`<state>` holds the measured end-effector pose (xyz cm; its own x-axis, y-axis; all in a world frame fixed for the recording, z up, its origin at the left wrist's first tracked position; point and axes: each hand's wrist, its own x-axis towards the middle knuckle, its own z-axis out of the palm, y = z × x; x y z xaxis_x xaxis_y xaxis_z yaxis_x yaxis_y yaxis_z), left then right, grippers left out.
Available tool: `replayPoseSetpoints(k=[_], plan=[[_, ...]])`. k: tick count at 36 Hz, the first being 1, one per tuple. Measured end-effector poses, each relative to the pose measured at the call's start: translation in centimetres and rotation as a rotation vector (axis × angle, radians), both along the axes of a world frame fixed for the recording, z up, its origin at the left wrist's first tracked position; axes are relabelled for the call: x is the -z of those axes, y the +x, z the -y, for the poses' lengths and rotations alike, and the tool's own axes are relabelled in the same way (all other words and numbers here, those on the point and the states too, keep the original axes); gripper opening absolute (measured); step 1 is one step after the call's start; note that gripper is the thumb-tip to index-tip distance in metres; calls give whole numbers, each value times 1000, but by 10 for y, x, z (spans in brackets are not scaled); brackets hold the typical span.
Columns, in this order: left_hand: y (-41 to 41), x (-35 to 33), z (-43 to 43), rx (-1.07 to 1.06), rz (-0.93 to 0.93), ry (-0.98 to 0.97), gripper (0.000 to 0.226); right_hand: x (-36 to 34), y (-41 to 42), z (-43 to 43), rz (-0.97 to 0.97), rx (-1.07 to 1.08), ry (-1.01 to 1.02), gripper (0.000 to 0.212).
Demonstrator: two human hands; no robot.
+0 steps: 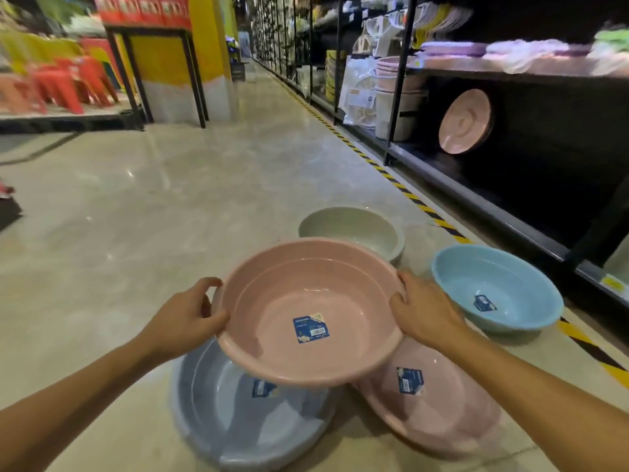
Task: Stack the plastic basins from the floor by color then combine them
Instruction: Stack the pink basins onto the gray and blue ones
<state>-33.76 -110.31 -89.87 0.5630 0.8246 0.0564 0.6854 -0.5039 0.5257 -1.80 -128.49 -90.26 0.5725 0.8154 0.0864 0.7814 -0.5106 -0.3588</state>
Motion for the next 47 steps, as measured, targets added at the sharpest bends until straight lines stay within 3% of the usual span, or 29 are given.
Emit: replayPoseSetpoints(k=[18, 31, 39, 47], plan=[[-105, 77, -2, -87, -96, -129, 65, 97, -88, -43, -28, -132, -31, 32], [-83, 100, 8, -37, -153, -97, 39, 131, -90, -36, 16, -114, -153, 45], [-93, 123, 1, -35, -187, -106, 44, 140, -90, -37, 53, -154, -203, 60], [-90, 125, -4, -114, -248, 7, 52, 136, -79, -40, -7, -180, -187, 46]])
